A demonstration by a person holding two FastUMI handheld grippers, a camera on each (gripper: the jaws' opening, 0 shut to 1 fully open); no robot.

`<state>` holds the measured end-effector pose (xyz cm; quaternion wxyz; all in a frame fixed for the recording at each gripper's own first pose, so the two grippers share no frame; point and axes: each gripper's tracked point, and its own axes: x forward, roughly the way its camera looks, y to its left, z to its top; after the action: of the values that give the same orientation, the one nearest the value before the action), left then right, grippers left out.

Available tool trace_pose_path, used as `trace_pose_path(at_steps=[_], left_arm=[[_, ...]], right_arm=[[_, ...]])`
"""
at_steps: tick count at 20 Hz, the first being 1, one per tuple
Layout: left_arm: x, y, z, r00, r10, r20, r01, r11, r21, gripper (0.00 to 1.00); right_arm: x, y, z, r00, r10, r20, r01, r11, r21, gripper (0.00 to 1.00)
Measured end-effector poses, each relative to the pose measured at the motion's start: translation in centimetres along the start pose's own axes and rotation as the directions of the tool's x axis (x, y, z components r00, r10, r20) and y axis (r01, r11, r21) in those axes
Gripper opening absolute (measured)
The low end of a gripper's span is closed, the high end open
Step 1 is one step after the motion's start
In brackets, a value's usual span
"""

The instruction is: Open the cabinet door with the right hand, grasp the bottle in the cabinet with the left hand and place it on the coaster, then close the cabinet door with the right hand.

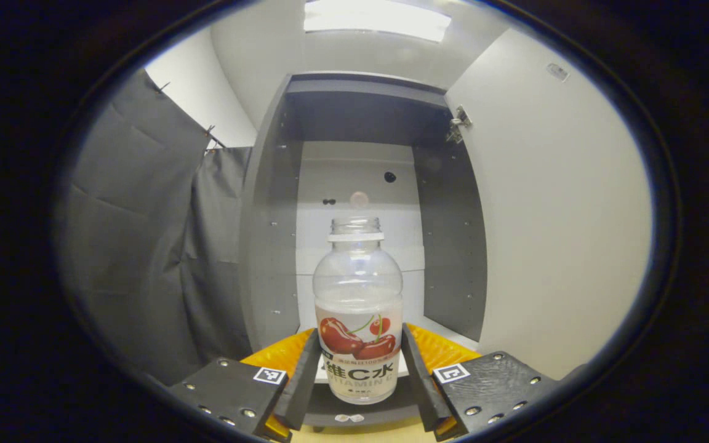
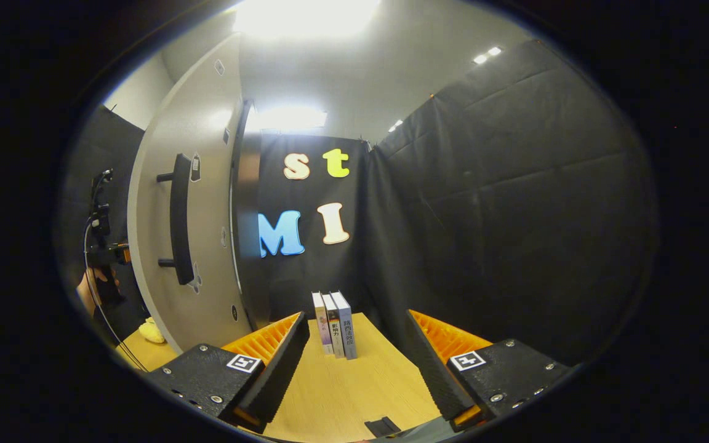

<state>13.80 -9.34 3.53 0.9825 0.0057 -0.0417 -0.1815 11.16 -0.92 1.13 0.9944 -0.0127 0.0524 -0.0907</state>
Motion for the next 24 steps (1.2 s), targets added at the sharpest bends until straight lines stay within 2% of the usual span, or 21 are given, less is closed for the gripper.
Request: trace_pose_path(at_steps=[3, 13, 24], left_arm=[[-2.5, 0.9, -0.2, 1.0, 0.027, 0.0, -0.027, 1.0, 0.004, 0.71], [-10.2, 1.9, -0.4, 0.997, 0.081, 0.001, -0.081, 0.996, 0.04, 0.72], [-17.3, 2.8, -5.0, 0.995, 0.089, -0.04, -0.087, 0.995, 0.046, 0.71]], right_arm=[[-0.5, 0.0, 0.1, 0.999, 0.032, 0.006, -0.032, 0.999, -0.012, 0.95], [-3.1, 0.2, -0.5, 0.994, 0.109, 0.011, -0.109, 0.994, -0.015, 0.95], [-4.8, 1.8, -1.9, 0.985, 0.167, 0.041, -0.167, 0.986, 0.001, 0.95]])
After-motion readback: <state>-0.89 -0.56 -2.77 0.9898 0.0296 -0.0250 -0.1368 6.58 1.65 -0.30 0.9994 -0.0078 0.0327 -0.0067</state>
